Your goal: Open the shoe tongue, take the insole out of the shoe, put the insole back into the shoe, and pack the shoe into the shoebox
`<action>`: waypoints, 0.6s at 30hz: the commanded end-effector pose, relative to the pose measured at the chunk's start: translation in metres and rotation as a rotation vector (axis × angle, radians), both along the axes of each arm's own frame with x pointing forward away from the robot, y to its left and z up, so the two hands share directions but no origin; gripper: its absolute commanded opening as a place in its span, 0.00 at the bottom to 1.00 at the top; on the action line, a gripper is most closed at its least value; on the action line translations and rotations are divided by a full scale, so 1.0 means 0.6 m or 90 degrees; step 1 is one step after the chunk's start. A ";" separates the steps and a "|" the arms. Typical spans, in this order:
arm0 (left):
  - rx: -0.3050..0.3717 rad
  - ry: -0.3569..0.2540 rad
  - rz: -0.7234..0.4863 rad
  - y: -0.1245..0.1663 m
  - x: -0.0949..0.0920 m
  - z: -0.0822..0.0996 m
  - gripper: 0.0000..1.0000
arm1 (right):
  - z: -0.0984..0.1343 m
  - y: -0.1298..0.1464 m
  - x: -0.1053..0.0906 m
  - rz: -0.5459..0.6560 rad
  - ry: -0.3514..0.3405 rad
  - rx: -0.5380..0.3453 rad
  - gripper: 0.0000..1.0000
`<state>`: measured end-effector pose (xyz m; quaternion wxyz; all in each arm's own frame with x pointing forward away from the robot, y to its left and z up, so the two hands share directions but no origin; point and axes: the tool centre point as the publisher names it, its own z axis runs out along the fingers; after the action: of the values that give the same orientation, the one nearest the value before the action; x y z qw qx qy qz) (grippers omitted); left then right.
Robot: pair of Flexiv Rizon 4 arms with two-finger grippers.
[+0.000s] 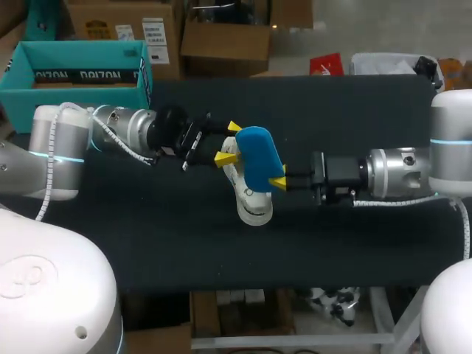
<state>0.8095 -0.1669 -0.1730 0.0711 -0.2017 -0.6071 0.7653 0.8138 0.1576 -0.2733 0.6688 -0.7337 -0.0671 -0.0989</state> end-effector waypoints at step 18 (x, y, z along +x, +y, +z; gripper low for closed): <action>0.268 0.044 -0.019 0.062 0.009 0.036 1.00 | -0.015 0.000 -0.045 0.006 -0.033 0.047 0.00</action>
<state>0.8210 -0.1283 -0.1553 0.1570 -0.1684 -0.7276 0.6462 0.7937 0.1565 -0.2775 0.6911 -0.7085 -0.0910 -0.1104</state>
